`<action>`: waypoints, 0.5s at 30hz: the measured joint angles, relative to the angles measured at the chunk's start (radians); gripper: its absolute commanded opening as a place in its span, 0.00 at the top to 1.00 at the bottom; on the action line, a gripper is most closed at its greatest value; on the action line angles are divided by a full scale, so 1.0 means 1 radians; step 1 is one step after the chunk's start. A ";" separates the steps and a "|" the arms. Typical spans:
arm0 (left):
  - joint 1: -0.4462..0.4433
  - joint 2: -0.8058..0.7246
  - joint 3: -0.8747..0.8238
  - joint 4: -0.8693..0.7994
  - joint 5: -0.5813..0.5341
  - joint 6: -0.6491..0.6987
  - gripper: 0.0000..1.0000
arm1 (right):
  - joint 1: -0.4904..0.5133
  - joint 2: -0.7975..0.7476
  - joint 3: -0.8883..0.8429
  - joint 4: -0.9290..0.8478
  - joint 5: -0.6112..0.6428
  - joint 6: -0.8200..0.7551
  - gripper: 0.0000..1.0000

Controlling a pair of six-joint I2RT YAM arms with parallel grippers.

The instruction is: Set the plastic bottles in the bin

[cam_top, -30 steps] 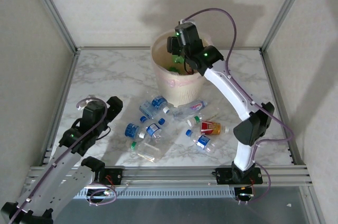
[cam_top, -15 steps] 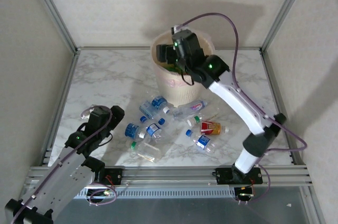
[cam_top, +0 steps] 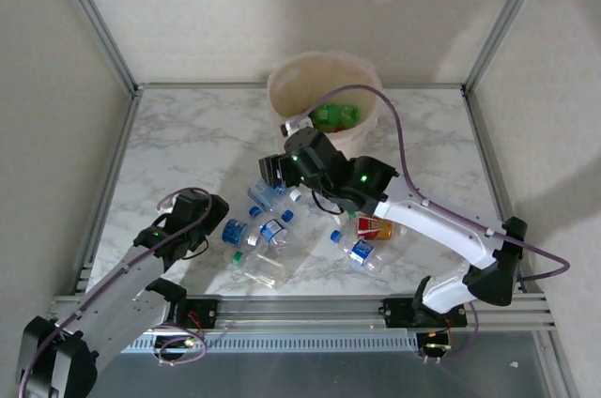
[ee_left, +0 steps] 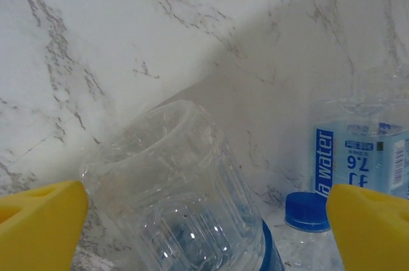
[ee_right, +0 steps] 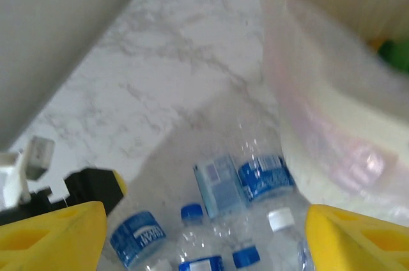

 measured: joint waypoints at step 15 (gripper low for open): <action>-0.002 0.185 -0.001 0.071 0.002 0.005 0.17 | 0.003 -0.005 -0.092 0.064 -0.079 0.090 0.24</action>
